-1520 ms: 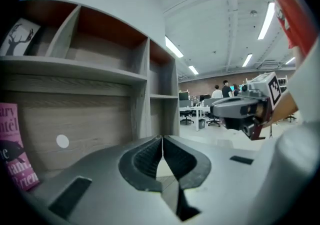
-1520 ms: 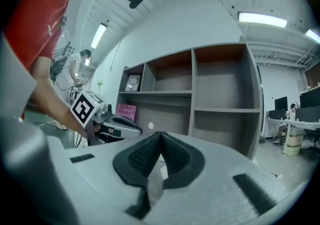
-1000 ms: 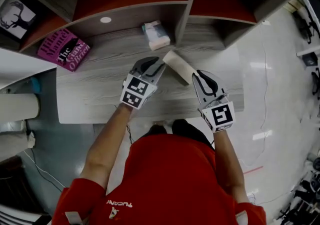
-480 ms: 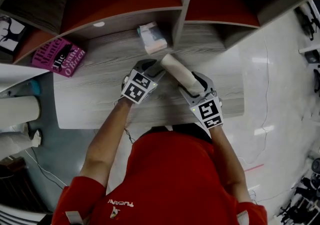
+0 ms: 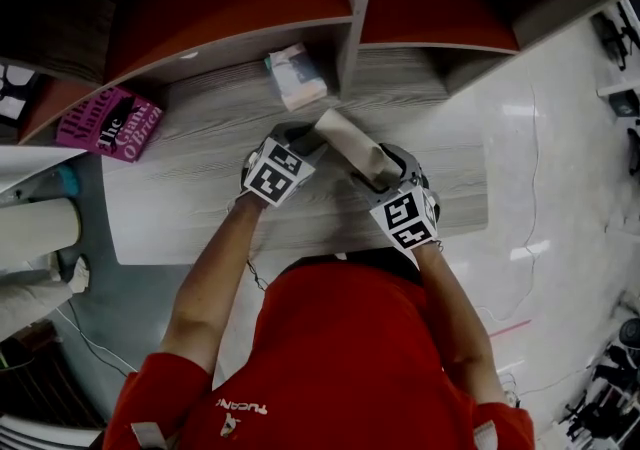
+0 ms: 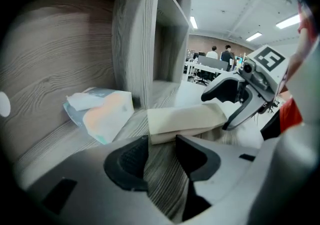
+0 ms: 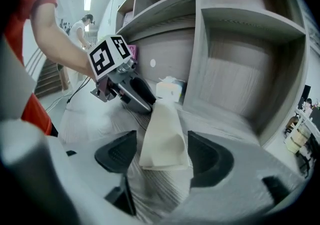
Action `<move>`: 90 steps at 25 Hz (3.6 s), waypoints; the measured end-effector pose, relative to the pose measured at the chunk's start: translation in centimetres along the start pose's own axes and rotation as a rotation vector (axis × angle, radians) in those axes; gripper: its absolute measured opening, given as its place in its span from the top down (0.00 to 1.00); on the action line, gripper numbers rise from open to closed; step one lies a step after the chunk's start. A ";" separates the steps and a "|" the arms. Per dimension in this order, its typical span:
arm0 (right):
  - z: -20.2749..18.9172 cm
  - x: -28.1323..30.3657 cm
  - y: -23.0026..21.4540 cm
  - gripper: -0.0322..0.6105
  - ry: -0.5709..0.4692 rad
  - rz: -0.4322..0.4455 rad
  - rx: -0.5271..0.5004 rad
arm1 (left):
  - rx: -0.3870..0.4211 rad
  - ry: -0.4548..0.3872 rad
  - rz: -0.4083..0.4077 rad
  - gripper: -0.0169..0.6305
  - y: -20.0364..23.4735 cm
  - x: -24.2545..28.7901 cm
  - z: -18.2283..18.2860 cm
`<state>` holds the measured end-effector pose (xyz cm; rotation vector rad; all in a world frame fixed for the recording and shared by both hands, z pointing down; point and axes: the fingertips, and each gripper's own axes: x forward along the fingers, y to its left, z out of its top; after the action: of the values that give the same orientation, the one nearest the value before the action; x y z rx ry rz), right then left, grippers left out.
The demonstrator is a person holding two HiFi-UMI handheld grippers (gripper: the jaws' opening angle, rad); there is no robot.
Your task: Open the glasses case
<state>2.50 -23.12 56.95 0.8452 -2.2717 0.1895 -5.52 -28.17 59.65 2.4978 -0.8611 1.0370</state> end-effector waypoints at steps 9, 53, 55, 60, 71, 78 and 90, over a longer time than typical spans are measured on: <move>-0.5 0.4 -0.5 0.49 -0.018 0.090 0.088 | -0.008 -0.006 -0.012 0.74 -0.2 0.1 0.3; -1.0 -2.2 -11.8 0.88 -0.095 -0.103 0.228 | -0.047 -0.025 0.030 0.75 -2.0 1.5 1.7; -0.8 -2.3 -11.5 0.87 -0.098 -0.093 0.218 | -0.049 -0.025 0.031 0.75 -2.1 1.4 1.7; 0.2 -2.9 -10.8 0.84 -0.121 -0.074 0.194 | -0.058 -0.025 0.033 0.75 -2.3 1.0 1.6; 5.4 -7.1 -10.3 0.87 -0.314 -0.084 0.206 | -0.091 -0.224 0.095 0.79 -2.1 -3.6 6.1; 9.5 -11.4 -8.5 0.90 -0.457 -0.110 0.188 | -0.119 -0.482 0.137 0.87 -3.2 -9.4 11.4; 14.7 -18.2 -3.4 0.94 -0.665 -0.117 0.131 | -0.073 -0.798 0.159 0.94 -7.1 -18.1 17.3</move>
<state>6.28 -21.55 33.68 1.2473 -2.8281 -0.0038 -1.85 -23.45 34.33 2.8134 -1.2800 -0.0161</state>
